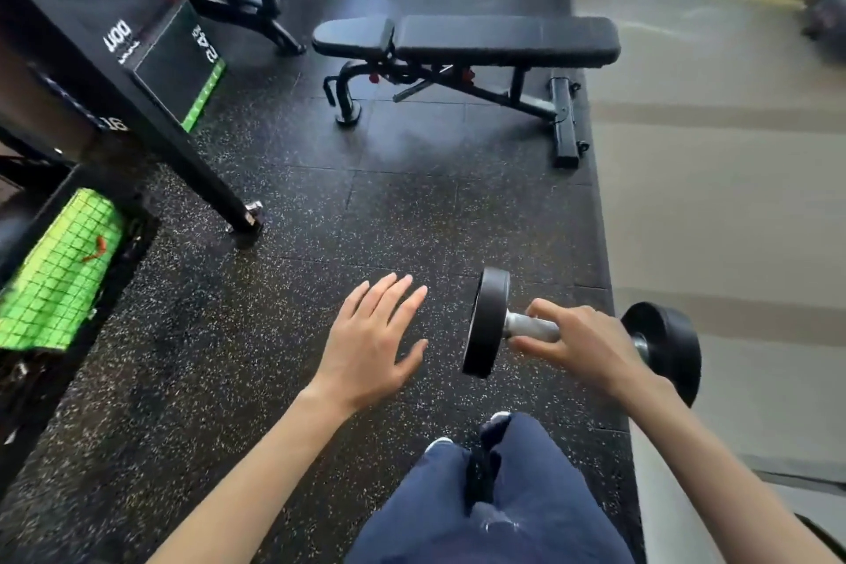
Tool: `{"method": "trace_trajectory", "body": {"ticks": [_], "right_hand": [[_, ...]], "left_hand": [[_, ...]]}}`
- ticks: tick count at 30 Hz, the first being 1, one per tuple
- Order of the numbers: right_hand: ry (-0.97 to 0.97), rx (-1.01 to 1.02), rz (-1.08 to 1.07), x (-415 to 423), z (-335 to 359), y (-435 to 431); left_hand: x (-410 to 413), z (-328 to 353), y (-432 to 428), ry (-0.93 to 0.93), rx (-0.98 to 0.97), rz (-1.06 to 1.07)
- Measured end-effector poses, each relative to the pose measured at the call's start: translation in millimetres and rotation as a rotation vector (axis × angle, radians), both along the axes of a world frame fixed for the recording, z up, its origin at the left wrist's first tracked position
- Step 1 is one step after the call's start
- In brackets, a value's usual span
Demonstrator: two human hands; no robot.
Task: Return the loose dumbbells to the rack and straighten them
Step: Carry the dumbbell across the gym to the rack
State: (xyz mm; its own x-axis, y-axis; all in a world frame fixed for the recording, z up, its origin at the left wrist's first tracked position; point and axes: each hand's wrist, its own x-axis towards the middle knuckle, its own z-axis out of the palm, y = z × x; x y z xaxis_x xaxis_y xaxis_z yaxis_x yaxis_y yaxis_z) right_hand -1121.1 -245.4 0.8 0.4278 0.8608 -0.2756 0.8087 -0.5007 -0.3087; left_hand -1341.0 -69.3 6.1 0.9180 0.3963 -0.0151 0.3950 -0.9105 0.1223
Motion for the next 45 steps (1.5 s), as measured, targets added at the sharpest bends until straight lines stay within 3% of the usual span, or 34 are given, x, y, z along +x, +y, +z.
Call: {"method": "trace_trajectory", "body": {"ticks": [7,20,27,45], "right_hand": [[-0.001,-0.007,-0.021,78,-12,20],[-0.021,-0.028,0.123,315,5,59],[0.009,-0.035,0.178,403,-1,87],[-0.043,-0.055,0.395,641,-2,245]], "left_hand": [[84,-13,21,0.016,-0.005,-0.048],[313,-4,33,-0.010,-0.013,0.081],[396,-9,45,-0.002,-0.035,0.123],[607,-11,163,0.043,-0.036,0.298]]}}
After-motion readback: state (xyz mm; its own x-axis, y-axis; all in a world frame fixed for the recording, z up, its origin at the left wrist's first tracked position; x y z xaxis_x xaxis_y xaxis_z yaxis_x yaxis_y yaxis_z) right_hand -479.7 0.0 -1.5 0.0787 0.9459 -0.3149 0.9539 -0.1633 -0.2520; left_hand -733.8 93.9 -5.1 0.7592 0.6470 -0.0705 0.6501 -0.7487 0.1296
